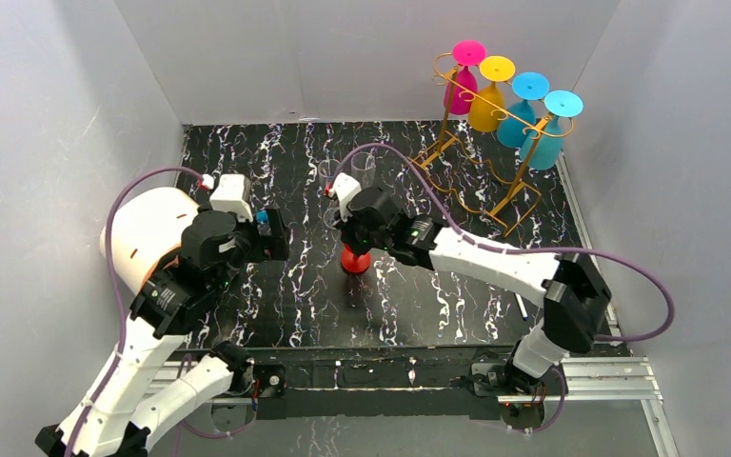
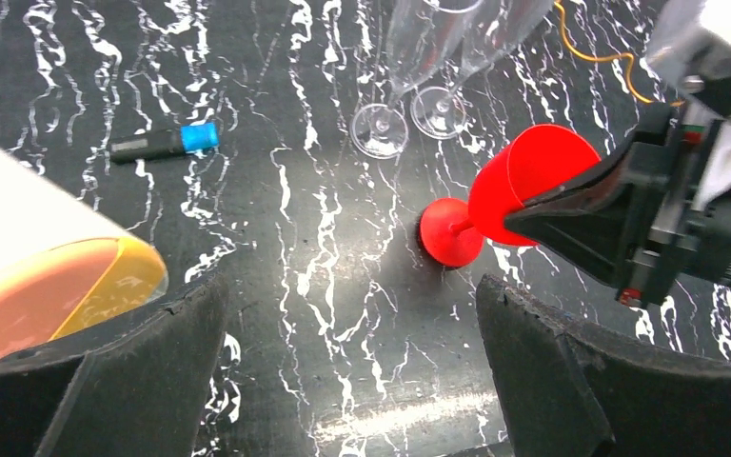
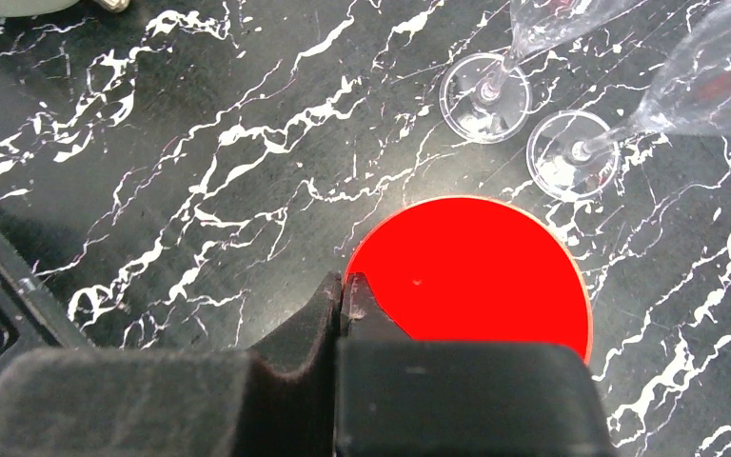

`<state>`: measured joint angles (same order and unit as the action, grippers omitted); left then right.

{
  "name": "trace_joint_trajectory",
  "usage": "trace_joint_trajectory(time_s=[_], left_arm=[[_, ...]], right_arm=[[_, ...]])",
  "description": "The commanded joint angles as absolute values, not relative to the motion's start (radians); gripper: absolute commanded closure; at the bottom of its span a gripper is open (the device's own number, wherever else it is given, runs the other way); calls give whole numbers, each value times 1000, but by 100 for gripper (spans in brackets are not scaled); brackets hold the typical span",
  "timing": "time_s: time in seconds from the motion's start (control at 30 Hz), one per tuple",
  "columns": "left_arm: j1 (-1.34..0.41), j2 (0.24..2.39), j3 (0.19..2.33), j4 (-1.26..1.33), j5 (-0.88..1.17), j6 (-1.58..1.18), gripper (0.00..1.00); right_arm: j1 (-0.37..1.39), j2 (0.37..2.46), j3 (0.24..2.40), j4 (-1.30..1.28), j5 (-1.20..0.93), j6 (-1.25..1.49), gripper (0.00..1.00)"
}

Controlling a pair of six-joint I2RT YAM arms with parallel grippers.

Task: Take the wine glass off the wine glass rack
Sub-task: Place the wine glass at the center of the board.

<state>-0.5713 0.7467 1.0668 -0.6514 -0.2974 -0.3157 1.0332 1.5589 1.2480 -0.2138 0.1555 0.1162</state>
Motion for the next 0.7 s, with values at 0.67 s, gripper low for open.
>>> trace_joint_trajectory(time_s=[0.67], left_arm=[[-568, 537, 1103, -786, -643, -328, 2]], right_arm=[[1103, 2027, 1766, -116, 249, -56, 99]])
